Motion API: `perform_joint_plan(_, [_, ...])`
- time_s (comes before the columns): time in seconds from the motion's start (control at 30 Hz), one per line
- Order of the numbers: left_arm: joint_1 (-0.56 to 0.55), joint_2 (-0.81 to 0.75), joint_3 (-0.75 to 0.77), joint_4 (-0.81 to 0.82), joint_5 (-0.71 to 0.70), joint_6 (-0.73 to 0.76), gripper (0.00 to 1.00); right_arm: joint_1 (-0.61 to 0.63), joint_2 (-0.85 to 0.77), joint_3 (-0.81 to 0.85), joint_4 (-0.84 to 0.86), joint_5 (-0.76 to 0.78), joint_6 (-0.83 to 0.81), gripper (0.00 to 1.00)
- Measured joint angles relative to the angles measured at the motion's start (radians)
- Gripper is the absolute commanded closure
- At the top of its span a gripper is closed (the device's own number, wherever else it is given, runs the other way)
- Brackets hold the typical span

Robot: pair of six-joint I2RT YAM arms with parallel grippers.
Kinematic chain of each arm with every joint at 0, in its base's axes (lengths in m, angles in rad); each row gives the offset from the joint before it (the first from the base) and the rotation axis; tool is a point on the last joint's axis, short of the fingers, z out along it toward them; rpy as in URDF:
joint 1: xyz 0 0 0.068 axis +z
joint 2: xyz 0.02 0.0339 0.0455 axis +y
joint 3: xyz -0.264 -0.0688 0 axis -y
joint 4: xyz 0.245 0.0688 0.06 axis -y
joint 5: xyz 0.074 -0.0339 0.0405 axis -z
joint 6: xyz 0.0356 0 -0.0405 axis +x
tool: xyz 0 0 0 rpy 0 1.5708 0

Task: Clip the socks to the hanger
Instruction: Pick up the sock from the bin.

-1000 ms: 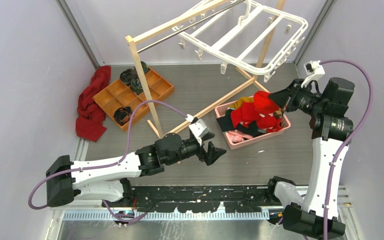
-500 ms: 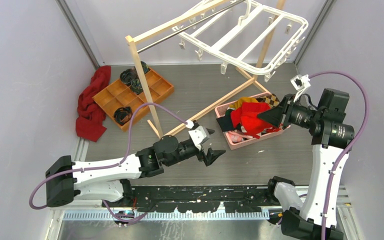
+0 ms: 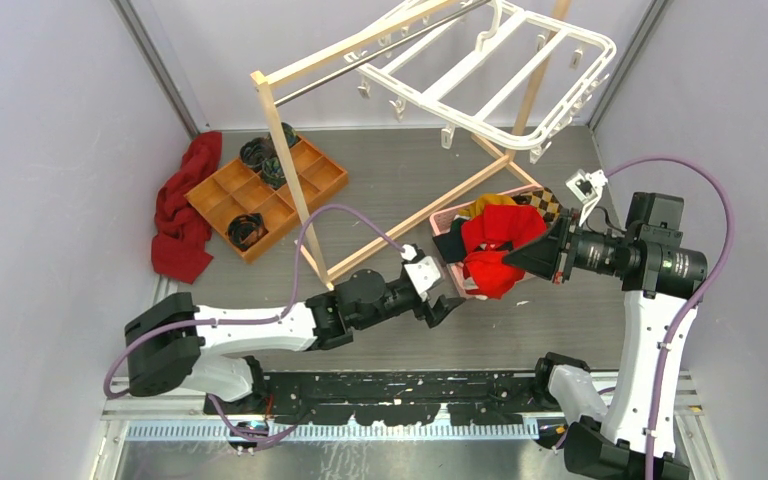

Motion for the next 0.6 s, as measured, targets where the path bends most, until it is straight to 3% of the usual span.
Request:
perform_joint_plan(0.5, [0.035, 0.145, 0.083, 0.127, 0.121, -0.072, 0.40, 0.005, -0.002, -0.008, -0.058, -0.031, -0.064, 0.99])
perform_joint_plan(0.6, [0.035, 0.172, 0.090, 0.147, 0.144, -0.090, 0.58, 0.005, -0.002, -0.009, -0.058, -0.031, -0.068, 0.99])
